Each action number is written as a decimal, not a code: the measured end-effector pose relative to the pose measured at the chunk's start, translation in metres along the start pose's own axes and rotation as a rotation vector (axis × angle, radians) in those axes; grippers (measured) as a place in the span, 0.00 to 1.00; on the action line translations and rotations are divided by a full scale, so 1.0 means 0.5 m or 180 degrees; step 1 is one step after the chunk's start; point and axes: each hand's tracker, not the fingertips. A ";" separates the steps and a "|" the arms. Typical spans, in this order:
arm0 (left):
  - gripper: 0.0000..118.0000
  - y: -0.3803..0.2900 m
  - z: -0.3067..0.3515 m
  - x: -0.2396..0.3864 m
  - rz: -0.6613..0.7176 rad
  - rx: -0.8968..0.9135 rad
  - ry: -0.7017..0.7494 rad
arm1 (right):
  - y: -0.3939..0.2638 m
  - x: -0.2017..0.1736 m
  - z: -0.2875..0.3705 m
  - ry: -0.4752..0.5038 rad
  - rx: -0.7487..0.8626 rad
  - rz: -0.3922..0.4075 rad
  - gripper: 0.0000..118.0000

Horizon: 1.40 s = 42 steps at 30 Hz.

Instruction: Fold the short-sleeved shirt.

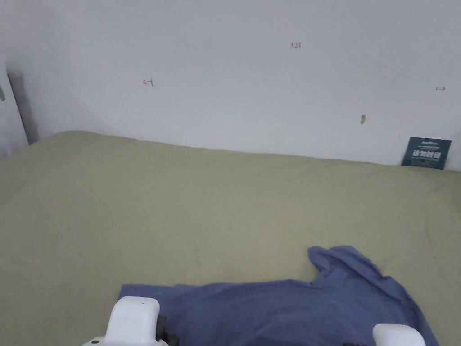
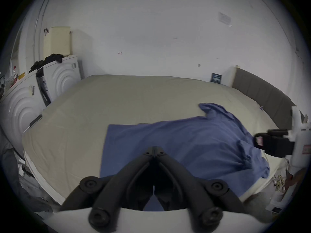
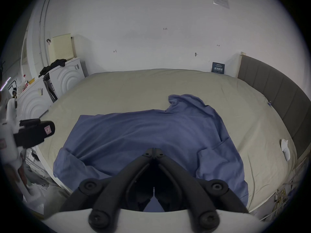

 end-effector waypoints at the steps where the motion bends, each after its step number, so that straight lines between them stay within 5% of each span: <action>1: 0.00 0.016 -0.029 -0.027 -0.0009 -0.0059 0.0050 | 0.010 0.004 -0.007 0.0003 0.0003 0.0005 0.01; 8: 0.03 0.097 -0.278 -0.155 0.0145 -0.0549 0.0250 | 0.064 0.051 -0.052 0.0015 0.0057 -0.0026 0.01; 9: 0.14 0.102 -0.313 -0.162 0.0113 -0.0676 0.0291 | 0.069 0.060 -0.061 0.0004 0.0035 -0.0017 0.01; 11: 0.56 0.105 -0.379 -0.170 0.0160 -0.0939 0.0279 | 0.075 0.079 -0.075 -0.0044 -0.0005 -0.0015 0.01; 13: 0.67 0.100 -0.436 -0.169 0.0109 -0.1083 0.0367 | 0.078 0.098 -0.087 -0.0065 -0.0038 -0.0010 0.01; 16: 0.67 0.080 -0.482 -0.150 -0.0181 -0.1247 0.0480 | 0.088 0.135 -0.100 -0.0054 -0.0060 -0.0086 0.01; 19: 0.65 0.081 -0.452 -0.140 -0.0012 -0.1072 0.0484 | 0.109 0.179 -0.127 -0.0143 -0.0030 -0.0092 0.01; 20: 0.59 0.083 -0.447 -0.139 0.0132 -0.1084 0.0286 | 0.119 0.202 -0.145 -0.0189 -0.0015 -0.0079 0.01; 21: 0.38 0.083 -0.442 -0.135 0.0225 -0.1021 0.0171 | 0.131 0.225 -0.168 -0.0281 -0.0029 -0.0079 0.01; 22: 0.01 0.081 -0.435 -0.126 0.0136 -0.0906 0.0241 | 0.144 0.247 -0.194 -0.0358 -0.0045 -0.0073 0.01; 25: 0.01 0.069 -0.413 -0.096 0.0010 -0.0963 0.0161 | 0.187 0.327 -0.303 -0.0230 -0.0186 -0.0031 0.05; 26: 0.01 0.065 -0.410 -0.092 0.0031 -0.0955 0.0154 | 0.201 0.356 -0.347 -0.0053 -0.0317 0.0038 0.14; 27: 0.01 0.064 -0.407 -0.087 0.0039 -0.0960 0.0148 | 0.214 0.377 -0.386 0.0029 -0.0435 0.0058 0.32; 28: 0.01 0.063 -0.404 -0.083 0.0069 -0.0959 0.0151 | 0.228 0.395 -0.429 0.0016 -0.0656 0.0216 0.62; 29: 0.01 0.063 -0.401 -0.081 0.0083 -0.0955 0.0132 | 0.241 0.408 -0.468 0.0098 -0.0930 0.0430 0.73; 33: 0.01 0.063 -0.398 -0.081 0.0034 -0.0921 0.0121 | 0.251 0.414 -0.565 -0.0120 -0.1219 0.1256 0.70; 36: 0.01 0.065 -0.409 -0.094 0.0063 -0.0896 0.0039 | 0.251 0.414 -0.590 0.0083 -0.1223 0.1105 0.65; 38: 0.01 0.065 -0.413 -0.102 0.0112 -0.0925 -0.0054 | 0.255 0.416 -0.582 0.0402 -0.1307 0.0720 0.23; 39: 0.01 0.067 -0.413 -0.103 0.0159 -0.0909 -0.0122 | 0.255 0.411 -0.573 0.0296 -0.1187 0.0677 0.03; 42: 0.01 0.077 -0.407 -0.115 0.0222 -0.0898 -0.0319 | 0.256 0.400 -0.523 0.0368 -0.0902 0.0537 0.03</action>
